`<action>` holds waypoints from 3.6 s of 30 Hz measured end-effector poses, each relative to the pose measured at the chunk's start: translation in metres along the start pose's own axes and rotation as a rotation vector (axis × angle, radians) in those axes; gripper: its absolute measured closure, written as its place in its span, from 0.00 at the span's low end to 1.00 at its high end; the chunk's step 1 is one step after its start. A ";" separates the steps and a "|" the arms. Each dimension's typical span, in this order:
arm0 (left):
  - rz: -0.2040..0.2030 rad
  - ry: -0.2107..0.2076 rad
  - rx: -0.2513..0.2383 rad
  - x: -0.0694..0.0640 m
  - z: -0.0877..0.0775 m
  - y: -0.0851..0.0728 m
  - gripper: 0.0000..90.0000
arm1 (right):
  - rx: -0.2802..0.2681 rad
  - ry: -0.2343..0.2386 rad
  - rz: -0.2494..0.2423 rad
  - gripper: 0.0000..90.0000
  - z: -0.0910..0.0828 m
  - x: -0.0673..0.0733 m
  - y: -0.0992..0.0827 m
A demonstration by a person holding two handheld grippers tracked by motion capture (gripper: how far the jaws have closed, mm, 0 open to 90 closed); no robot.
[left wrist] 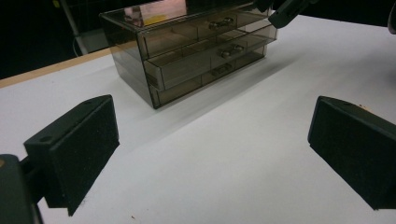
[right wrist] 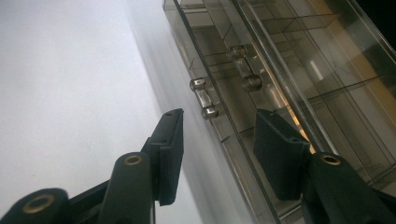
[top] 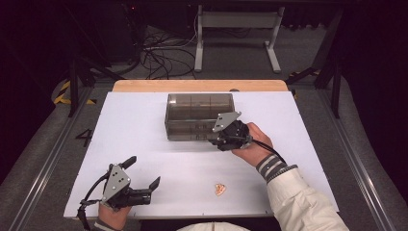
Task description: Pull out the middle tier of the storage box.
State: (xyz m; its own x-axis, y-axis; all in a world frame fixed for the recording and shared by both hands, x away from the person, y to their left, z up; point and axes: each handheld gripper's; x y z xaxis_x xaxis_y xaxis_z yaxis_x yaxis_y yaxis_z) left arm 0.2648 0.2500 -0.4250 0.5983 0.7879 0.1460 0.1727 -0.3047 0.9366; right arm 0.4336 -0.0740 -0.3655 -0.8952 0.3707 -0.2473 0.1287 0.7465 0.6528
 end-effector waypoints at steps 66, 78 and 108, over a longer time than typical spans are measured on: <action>-0.001 -0.003 -0.002 0.001 0.000 0.000 0.03 | 0.163 -0.008 -0.071 0.72 0.063 0.001 0.013; -0.001 -0.003 -0.002 0.001 0.000 0.000 0.03 | 0.171 0.003 -0.082 0.74 0.051 0.015 0.016; -0.006 -0.008 0.006 0.000 0.001 0.000 0.03 | 0.196 0.060 -0.108 0.76 0.041 0.034 0.009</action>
State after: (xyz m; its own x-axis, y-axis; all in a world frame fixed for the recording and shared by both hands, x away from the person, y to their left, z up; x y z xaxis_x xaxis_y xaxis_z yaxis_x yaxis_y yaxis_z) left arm 0.2660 0.2498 -0.4255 0.6031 0.7857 0.1376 0.1809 -0.3027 0.9358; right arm 0.4218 -0.0315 -0.3976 -0.9312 0.2537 -0.2617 0.1059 0.8753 0.4718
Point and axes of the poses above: each handheld gripper's, and its own axes: z roughly forward along the jaws, y roughly out of its top, x roughly to its left, and after that the axes turned 4 degrees about z, right-handed
